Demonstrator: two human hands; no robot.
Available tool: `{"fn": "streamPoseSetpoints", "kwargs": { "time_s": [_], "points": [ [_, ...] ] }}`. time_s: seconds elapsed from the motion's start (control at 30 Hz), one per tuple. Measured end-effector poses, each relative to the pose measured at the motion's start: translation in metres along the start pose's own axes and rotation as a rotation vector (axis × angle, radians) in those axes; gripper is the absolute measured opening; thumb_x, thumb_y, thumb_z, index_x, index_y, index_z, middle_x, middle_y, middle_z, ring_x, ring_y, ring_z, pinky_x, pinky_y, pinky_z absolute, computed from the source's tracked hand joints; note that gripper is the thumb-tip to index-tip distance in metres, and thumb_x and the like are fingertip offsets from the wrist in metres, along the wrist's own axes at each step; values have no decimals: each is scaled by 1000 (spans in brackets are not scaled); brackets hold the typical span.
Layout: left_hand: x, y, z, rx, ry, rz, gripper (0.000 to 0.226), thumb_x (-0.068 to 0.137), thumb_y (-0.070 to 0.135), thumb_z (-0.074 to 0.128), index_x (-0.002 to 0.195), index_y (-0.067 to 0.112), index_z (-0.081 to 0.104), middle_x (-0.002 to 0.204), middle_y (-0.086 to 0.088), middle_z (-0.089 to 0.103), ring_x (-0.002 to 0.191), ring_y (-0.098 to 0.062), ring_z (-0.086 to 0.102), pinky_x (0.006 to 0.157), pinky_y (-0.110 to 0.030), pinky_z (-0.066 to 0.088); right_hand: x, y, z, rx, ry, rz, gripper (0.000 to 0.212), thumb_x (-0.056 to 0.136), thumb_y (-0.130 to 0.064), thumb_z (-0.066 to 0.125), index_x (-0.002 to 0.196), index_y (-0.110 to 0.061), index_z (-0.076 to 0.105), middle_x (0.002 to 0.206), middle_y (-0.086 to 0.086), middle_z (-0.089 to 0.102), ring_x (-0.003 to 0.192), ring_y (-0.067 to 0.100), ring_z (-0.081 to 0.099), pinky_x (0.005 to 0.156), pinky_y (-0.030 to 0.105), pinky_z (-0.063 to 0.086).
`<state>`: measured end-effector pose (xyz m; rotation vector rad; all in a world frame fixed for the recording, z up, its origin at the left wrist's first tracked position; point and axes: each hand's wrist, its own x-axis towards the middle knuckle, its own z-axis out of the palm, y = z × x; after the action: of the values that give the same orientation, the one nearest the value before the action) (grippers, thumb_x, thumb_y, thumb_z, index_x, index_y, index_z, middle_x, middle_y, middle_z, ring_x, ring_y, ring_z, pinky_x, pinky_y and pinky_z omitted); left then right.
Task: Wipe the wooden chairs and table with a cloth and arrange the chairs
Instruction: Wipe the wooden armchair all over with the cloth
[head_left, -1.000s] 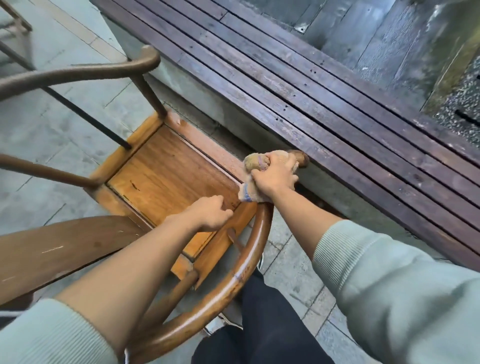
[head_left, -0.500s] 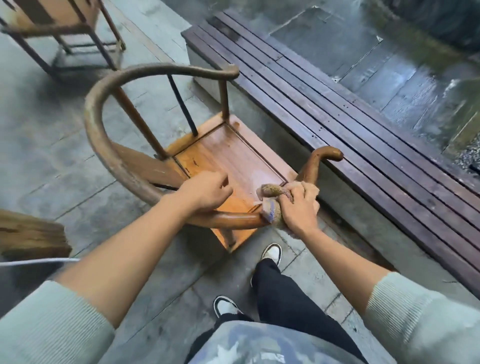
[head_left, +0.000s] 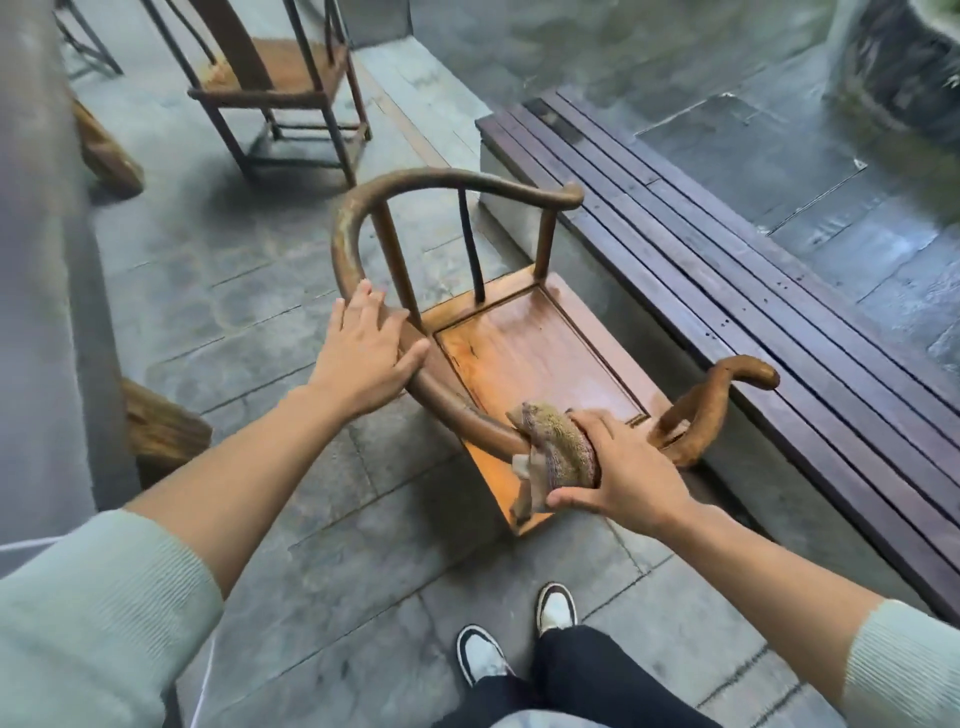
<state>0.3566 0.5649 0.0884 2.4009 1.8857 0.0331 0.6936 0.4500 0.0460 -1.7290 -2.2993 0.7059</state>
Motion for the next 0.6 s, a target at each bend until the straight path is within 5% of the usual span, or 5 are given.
{"fn": "streamPoseSetpoints", "kwargs": {
  "time_s": [0.1, 0.2, 0.37, 0.5, 0.6],
  "points": [
    [13, -12, -2, 4, -1, -45, 68, 91, 56, 25, 140, 16, 51, 162, -17, 22, 153, -29, 0, 122, -55, 5, 18, -21, 3, -33, 14, -151, 99, 67, -83, 71, 146, -38, 32, 136, -6, 49, 112, 20, 61, 83, 30, 50],
    [31, -13, -6, 169, -89, 144, 67, 86, 50, 20, 112, 19, 73, 140, -10, 57, 148, -29, 25, 121, -57, 5, 24, -40, 13, -3, 65, -174, 90, 70, -83, 65, 145, -42, 36, 129, -10, 51, 105, 16, 63, 81, 28, 52],
    [62, -33, -16, 130, -21, 273, 52, 86, 37, 29, 70, 10, 70, 73, -4, 65, 86, -27, 58, 110, -43, 31, 67, -79, 17, 127, 28, -83, 92, 66, -88, 61, 144, -46, 33, 127, -17, 48, 103, 15, 65, 84, 39, 60],
    [78, -51, -22, 105, 11, 337, 41, 88, 31, 37, 66, 8, 62, 68, -7, 59, 76, -28, 52, 95, -44, 41, 121, -134, 17, 189, 56, 3, 92, 65, -79, 65, 142, -44, 28, 136, -8, 47, 107, 21, 66, 90, 39, 58],
    [84, -73, -18, 52, 33, 345, 43, 91, 32, 39, 75, 4, 67, 84, -11, 63, 91, -29, 55, 104, -46, 37, 135, -154, 19, 191, 19, 58, 94, 65, -73, 67, 142, -40, 24, 139, -2, 46, 109, 24, 65, 91, 38, 56]
  ]
}}
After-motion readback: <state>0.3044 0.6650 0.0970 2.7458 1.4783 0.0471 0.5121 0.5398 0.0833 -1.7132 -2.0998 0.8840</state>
